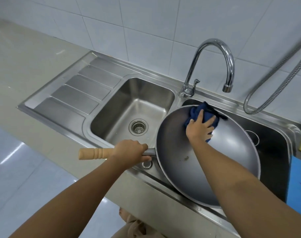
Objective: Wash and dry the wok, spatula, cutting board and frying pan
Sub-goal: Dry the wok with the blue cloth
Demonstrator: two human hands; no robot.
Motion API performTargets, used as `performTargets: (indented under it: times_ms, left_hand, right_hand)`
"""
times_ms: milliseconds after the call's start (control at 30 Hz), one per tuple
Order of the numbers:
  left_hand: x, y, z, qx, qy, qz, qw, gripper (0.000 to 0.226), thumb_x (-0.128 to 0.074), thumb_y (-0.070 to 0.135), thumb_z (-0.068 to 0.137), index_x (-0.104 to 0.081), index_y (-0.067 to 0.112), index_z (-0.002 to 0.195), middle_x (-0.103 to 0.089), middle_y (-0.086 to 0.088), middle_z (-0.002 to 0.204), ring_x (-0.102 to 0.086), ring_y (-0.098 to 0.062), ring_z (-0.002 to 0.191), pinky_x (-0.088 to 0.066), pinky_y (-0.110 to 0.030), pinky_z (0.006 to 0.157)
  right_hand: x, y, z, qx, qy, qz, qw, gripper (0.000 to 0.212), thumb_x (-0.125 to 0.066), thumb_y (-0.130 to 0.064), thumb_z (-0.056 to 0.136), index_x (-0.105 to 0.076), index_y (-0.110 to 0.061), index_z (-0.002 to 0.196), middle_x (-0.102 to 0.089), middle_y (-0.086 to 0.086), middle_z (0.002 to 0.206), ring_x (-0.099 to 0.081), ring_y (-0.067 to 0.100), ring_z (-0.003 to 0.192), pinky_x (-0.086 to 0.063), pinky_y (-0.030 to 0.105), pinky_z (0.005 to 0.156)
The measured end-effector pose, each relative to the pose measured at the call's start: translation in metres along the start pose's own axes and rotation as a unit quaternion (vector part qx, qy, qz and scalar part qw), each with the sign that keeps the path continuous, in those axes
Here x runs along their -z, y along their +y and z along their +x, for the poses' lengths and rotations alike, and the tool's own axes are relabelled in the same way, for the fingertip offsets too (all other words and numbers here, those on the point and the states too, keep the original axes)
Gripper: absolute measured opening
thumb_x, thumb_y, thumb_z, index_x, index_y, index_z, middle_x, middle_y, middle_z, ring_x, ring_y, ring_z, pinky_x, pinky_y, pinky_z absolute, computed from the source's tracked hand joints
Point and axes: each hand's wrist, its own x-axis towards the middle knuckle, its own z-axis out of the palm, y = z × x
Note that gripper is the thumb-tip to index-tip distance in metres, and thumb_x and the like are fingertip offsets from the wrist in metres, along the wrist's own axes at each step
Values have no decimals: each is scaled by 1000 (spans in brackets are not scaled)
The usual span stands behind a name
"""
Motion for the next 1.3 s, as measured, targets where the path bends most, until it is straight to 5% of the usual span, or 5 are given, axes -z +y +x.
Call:
performTargets:
  times_ms: [67,267,667,1000,1300]
  left_hand:
    - [-1,-1,1,-5,2,2,1000,50,-35,63,95,-53,20,113,-65,-6,96,-62,-27,90,-37,-33,63]
    - [-10,-2,-2,-3,5,-13,1000,50,-35,63,95,-51,19,113,-58,-3,83,-62,-26,84,-39,-34,63]
    - [-26,5,1,11,12,-16,1000,52,-31,64,96,-48,20,115,-65,-6,99,-63,-27,90,-38,-32,64]
    - [-31,-4,2,-22,-12,-100,995,45,-44,58,94,-50,18,114,-63,-8,102,-59,-29,95,-38,-34,70]
    - [-28,-18,-2,-97,-10,-79,992,42,-35,51,100,-37,27,134,-63,-9,100,-60,-31,88,-38,-33,67]
  right_hand:
    - [0,-9,-9,-7,-26,6,1000,61,-41,-47,99,-16,-40,153,5,13,163,-21,45,139,-25,58,110]
    - [-6,7,-26,447,23,-95,889,55,-46,-51,93,-44,-33,145,-34,20,150,-45,40,119,-42,47,98]
    - [80,110,-1,20,35,-340,940,61,-48,-43,95,-24,-37,151,13,12,162,2,45,146,3,66,113]
    - [26,29,-160,81,-243,-71,964,57,-30,-68,94,-30,-46,147,-11,4,161,-19,39,139,-26,50,112]
    - [27,-11,-165,31,-243,66,967,58,-40,-68,90,-46,-39,139,-38,12,146,-41,36,127,-35,45,106]
